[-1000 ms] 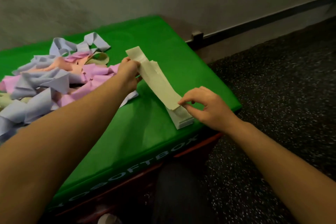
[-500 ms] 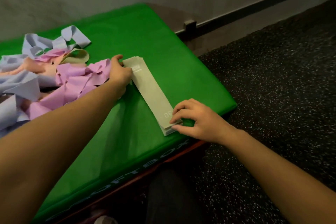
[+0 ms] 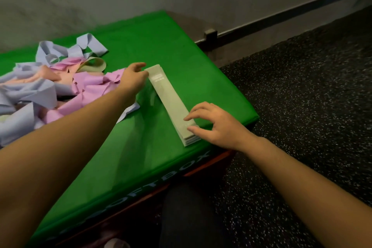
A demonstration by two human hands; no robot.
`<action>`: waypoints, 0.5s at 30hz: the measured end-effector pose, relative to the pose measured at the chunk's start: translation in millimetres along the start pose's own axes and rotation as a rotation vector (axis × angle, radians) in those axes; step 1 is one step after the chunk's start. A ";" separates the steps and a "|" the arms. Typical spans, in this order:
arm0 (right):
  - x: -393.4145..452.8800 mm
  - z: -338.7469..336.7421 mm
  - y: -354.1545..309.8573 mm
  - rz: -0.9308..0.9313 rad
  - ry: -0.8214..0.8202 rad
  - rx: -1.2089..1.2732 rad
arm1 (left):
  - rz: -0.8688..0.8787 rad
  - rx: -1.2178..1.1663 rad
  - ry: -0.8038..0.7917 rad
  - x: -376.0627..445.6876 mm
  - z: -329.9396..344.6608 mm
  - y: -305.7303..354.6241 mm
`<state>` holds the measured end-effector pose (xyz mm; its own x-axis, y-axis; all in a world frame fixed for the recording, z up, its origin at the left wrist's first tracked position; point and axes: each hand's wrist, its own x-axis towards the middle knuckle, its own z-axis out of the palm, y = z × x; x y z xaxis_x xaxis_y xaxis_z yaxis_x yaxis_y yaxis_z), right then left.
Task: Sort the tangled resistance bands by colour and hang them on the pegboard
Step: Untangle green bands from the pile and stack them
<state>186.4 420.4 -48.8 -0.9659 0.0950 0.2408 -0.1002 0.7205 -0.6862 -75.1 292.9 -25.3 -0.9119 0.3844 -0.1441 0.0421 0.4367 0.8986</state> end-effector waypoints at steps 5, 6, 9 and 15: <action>12.4 0.8 -31.5 0.053 -0.011 0.022 | 0.114 0.002 -0.081 -53.1 -43.8 -0.8; 14.2 2.9 -38.8 0.061 -0.022 0.030 | 0.146 0.033 -0.079 -63.3 -54.1 -4.4; 19.1 13.4 -61.6 0.052 -0.059 0.026 | 0.249 0.198 -0.058 -90.8 -88.4 -21.7; 36.2 42.1 -108.2 -0.030 -0.129 -0.030 | 0.357 0.290 0.015 -135.8 -158.2 -66.9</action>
<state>152.2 317.0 5.3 -0.9854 -0.0149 0.1695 -0.1246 0.7419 -0.6588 -18.6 82.8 -0.4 -0.8249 0.5418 0.1615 0.4657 0.4893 0.7374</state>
